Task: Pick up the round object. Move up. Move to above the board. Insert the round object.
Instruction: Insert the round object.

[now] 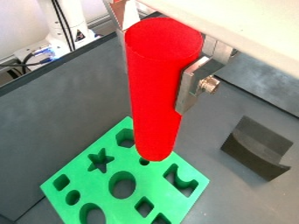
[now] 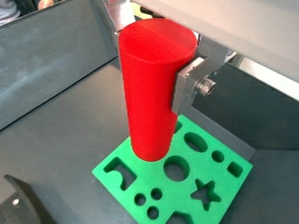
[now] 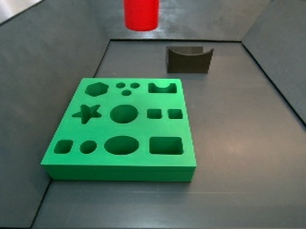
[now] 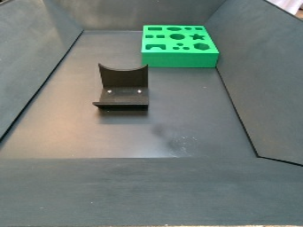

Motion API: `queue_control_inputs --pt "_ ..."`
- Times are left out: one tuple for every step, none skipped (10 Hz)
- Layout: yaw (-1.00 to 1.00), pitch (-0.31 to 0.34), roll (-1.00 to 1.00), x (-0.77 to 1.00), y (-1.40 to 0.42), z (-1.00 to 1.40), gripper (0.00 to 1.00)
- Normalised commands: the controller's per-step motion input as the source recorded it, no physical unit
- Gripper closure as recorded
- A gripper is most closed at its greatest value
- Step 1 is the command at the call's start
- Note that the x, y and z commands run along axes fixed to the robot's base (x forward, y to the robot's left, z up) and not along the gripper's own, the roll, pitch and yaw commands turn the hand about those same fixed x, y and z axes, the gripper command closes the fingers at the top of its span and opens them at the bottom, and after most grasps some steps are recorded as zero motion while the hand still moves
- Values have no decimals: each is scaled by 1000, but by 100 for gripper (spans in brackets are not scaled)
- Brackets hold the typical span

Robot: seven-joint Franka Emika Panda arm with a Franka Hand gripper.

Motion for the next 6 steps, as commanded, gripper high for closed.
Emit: queue_control_inputs --pt "0 0 0 0 31 0 100" --pt "0 -84 -73 -109 0 -451 100" --pt "-11 -51 -31 -111 0 -566 100" --pt "0 -33 -39 -49 0 -526 100" --pt "-9 -20 -36 0 0 -526 100" --pt "-3 -49 -47 0 -97 -557 100"
